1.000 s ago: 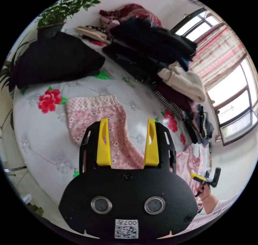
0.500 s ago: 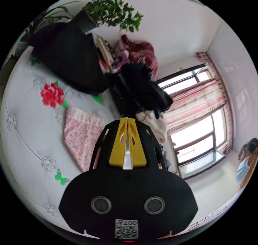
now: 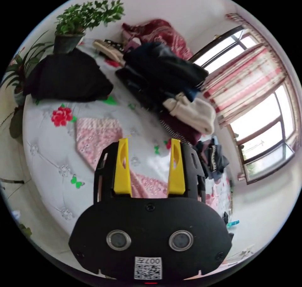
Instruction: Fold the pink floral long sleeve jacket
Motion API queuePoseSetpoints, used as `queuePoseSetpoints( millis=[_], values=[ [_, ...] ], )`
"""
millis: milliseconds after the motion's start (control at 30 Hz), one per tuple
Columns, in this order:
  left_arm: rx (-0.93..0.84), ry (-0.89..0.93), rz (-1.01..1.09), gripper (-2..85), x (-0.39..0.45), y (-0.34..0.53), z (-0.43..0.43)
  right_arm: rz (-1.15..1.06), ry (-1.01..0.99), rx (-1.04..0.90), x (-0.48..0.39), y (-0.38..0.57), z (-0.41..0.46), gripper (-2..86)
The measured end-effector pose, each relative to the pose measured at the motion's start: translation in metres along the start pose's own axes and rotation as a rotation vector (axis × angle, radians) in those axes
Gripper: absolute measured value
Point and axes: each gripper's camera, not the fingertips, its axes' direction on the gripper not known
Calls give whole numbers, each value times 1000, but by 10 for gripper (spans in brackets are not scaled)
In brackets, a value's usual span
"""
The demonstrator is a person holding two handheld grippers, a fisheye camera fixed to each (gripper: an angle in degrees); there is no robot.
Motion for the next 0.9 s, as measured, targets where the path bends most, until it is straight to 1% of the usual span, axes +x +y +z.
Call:
queuePoseSetpoints(
  millis=[33, 200, 267, 300, 333, 367, 400, 433, 467, 500, 533, 567, 633, 667, 733, 767, 800, 833, 867, 900],
  values=[
    [-42, -56, -10, 170, -5, -3, 19, 10, 10, -2, -1, 5, -1, 11],
    [-214, -211, -38, 155, -16, -20, 106, 72, 7, -23, -9, 16, 3, 9],
    [-281, -309, -75, 123, -23, -19, 135, 77, 11, -42, -20, 12, 8, 9],
    [-230, -421, -55, 76, -20, -15, 138, 74, 12, -48, -24, 10, 9, 9],
    [-238, -446, -34, 9, -20, -11, 147, 67, 13, -52, -32, 6, 11, 8],
    [-234, -436, -37, 5, -21, -9, 148, 59, 9, -51, -40, 2, 12, 8],
    [-220, -380, -63, -3, -27, -4, 148, 54, 4, -51, -44, 0, 13, 8],
    [-209, -261, -96, -5, -37, 1, 145, 45, -6, -51, -52, -4, 15, 8],
    [-196, -198, -112, -7, -41, 4, 143, 36, -14, -48, -59, -8, 16, 8],
    [-156, -94, -138, -8, -47, 11, 136, 32, -18, -46, -63, -10, 16, 8],
    [-110, -11, -123, -9, -47, 16, 126, 22, -26, -43, -70, -13, 17, 8],
    [-93, 23, -98, -9, -43, 18, 121, 6, -27, -42, -78, -16, 18, 8],
    [-26, 174, 51, -9, -10, 26, 94, -22, -17, -41, -90, -20, 19, 8],
    [4, 227, 90, -9, 1, 30, 84, -37, -15, -36, -98, -22, 18, 8],
    [104, 469, 304, -9, 57, 54, 41, -53, -28, -9, -107, -23, 13, 9],
    [120, 523, 372, -9, 74, 63, 32, -55, -44, 22, -112, -24, 8, 9],
    [138, 619, 513, -9, 108, 85, 17, -54, -54, 39, -114, -23, 5, 10],
    [130, 697, 635, -9, 141, 110, 9, -53, -73, 74, -117, -22, -2, 11],
    [113, 732, 684, -9, 157, 123, 9, -49, -82, 100, -119, -21, -8, 12],
    [58, 807, 754, -8, 188, 151, 14, -46, -83, 109, -119, -20, -10, 13]
  ],
)
